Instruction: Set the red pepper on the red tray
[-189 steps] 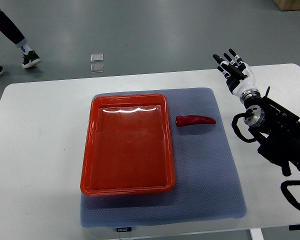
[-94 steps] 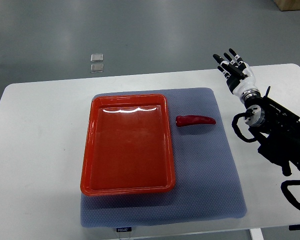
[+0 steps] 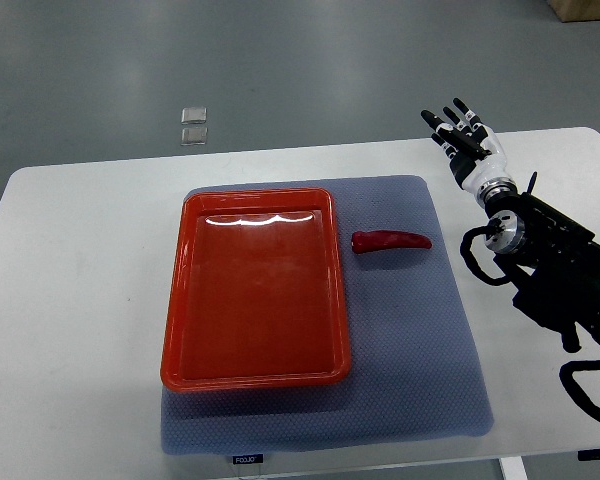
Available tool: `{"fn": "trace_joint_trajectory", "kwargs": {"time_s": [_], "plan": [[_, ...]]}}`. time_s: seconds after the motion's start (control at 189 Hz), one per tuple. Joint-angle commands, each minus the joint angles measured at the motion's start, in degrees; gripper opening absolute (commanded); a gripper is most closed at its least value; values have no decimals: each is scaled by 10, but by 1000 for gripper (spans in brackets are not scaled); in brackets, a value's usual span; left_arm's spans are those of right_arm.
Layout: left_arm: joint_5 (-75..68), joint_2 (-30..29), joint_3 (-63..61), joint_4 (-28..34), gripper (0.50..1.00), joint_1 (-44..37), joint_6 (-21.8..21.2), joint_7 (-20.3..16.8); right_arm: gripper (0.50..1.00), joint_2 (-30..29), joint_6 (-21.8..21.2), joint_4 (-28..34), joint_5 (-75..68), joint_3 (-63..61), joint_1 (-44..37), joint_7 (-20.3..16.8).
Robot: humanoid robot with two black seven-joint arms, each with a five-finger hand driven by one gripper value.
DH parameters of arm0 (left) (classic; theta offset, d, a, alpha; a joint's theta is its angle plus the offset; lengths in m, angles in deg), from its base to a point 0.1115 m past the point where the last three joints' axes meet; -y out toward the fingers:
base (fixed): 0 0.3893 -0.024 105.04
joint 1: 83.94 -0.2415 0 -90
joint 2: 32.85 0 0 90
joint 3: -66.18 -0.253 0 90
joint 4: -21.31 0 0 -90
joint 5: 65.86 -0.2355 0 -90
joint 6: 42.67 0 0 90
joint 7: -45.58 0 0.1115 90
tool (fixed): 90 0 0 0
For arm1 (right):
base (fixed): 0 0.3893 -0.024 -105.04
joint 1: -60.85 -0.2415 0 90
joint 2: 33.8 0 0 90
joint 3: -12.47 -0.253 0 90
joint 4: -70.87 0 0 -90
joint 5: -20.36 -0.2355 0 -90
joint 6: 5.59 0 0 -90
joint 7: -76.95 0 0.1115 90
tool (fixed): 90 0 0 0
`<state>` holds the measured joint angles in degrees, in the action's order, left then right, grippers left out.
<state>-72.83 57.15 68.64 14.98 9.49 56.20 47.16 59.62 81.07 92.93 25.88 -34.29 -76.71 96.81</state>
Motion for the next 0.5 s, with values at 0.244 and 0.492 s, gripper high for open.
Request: {"fn": "trace_joint_trajectory", "kwargs": {"time_s": [0.244, 0.492], "plan": [[0, 0, 0, 0, 1000, 0, 0, 0, 919, 16, 19, 10, 26, 18, -34, -2], [0, 0, 0, 0, 1000, 0, 0, 0, 917, 62, 28, 11, 113, 101, -72, -2]]}}
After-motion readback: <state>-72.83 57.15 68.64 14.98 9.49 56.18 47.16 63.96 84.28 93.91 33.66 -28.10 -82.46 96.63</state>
